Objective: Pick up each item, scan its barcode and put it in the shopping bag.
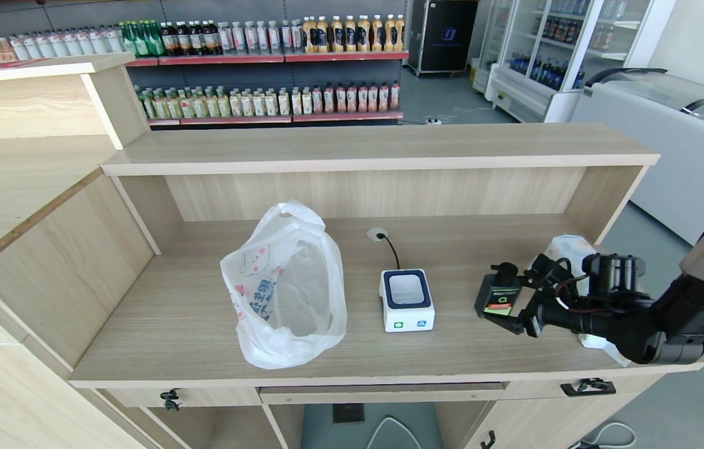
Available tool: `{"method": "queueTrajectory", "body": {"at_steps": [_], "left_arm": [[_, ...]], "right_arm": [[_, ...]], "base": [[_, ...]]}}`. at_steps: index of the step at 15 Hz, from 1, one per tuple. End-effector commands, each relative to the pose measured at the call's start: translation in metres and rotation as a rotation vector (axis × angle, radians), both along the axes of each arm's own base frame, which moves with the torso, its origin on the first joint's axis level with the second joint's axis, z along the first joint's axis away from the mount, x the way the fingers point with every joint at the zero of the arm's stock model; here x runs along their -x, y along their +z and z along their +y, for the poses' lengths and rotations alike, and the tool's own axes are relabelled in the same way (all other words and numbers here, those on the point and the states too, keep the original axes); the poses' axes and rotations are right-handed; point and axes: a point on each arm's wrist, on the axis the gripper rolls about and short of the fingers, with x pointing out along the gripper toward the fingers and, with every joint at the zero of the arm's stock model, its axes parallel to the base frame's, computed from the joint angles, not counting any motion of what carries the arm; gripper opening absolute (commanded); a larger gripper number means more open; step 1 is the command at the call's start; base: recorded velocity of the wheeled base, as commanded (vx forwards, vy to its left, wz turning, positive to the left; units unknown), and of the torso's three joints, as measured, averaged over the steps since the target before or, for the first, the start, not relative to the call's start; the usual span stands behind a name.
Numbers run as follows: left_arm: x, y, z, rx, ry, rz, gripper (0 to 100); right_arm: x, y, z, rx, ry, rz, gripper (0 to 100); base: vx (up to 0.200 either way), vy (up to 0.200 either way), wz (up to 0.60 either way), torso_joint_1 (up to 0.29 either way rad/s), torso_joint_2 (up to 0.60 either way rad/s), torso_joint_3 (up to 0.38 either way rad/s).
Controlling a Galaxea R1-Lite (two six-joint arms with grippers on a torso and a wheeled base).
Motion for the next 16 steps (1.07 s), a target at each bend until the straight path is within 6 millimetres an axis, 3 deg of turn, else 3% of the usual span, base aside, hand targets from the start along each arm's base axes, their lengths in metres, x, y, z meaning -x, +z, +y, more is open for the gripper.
{"method": "queueTrajectory", "body": {"at_steps": [1,7,8,13,16], "left_arm": [[0.000,0.000,0.000,0.000,0.001,0.000,100],[0.000,0.000,0.000,0.000,0.001,0.000,100],[0.000,0.000,0.000,0.000,0.001,0.000,100],[0.000,0.000,0.000,0.000,0.001,0.000,100],[0.000,0.000,0.000,0.000,0.001,0.000,100]], "right_arm": [[-0.003,-0.007,0.003,-0.001,0.010,0.011,100],[-0.009,-0.010,0.014,-0.019,0.068,-0.008,100],[-0.009,-0.010,0.014,-0.021,0.072,-0.008,0],[-0.004,-0.009,0.012,-0.015,0.059,0.001,0],[0.009,0.021,0.010,0.002,0.058,-0.069,0]], "base": [[0.000,0.000,0.00,0.000,0.00,0.000],[0.000,0.000,0.00,0.000,0.00,0.000],[0.000,0.000,0.00,0.000,0.00,0.000],[0.000,0.000,0.00,0.000,0.00,0.000],[0.000,0.000,0.00,0.000,0.00,0.000]]}}
